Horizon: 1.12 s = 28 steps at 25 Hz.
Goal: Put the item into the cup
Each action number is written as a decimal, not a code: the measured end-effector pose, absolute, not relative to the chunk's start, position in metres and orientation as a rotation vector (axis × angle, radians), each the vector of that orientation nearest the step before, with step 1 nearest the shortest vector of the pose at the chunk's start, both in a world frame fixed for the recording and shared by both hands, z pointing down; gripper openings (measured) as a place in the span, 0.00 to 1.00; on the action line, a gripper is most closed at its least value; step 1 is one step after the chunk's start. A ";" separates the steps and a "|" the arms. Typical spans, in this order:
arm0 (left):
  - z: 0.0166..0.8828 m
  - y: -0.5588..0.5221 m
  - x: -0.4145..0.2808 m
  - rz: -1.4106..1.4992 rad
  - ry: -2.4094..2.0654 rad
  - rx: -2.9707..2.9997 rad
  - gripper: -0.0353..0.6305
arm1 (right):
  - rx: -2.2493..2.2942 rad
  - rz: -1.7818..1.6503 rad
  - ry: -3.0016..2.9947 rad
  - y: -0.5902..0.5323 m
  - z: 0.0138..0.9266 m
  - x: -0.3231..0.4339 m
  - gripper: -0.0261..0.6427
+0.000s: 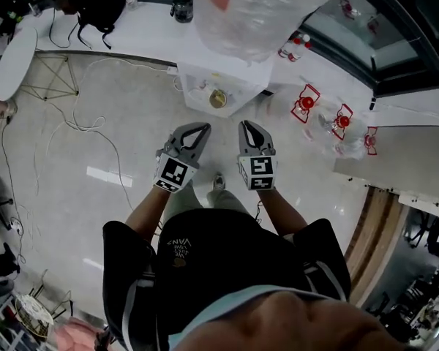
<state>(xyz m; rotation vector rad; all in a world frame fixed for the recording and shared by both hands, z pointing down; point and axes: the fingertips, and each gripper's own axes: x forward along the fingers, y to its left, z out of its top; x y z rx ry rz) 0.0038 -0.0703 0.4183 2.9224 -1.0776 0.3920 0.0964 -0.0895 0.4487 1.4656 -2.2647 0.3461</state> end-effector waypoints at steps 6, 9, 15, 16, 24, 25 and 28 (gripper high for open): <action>0.372 -0.042 0.008 0.357 -1.113 2.931 0.08 | 1.438 0.318 -2.350 -0.059 0.403 0.108 0.12; 0.354 -0.031 0.006 0.347 -1.125 2.946 0.08 | 1.478 0.340 -2.392 -0.049 0.383 0.114 0.12; 0.322 -0.015 0.002 0.282 -1.191 2.925 0.08 | 1.526 0.372 -2.466 -0.027 0.347 0.119 0.12; 0.317 -0.013 0.003 0.267 -1.202 2.922 0.08 | 1.528 0.377 -2.478 -0.024 0.343 0.119 0.12; 0.285 -0.001 -0.007 0.207 -1.275 2.922 0.08 | 1.503 0.341 -2.473 -0.015 0.318 0.122 0.12; 0.282 0.000 -0.010 0.202 -1.296 2.916 0.08 | 1.497 0.329 -2.473 -0.015 0.315 0.122 0.12; 0.271 0.001 -0.018 0.160 -1.358 2.892 0.08 | 1.490 0.305 -2.493 -0.014 0.308 0.120 0.12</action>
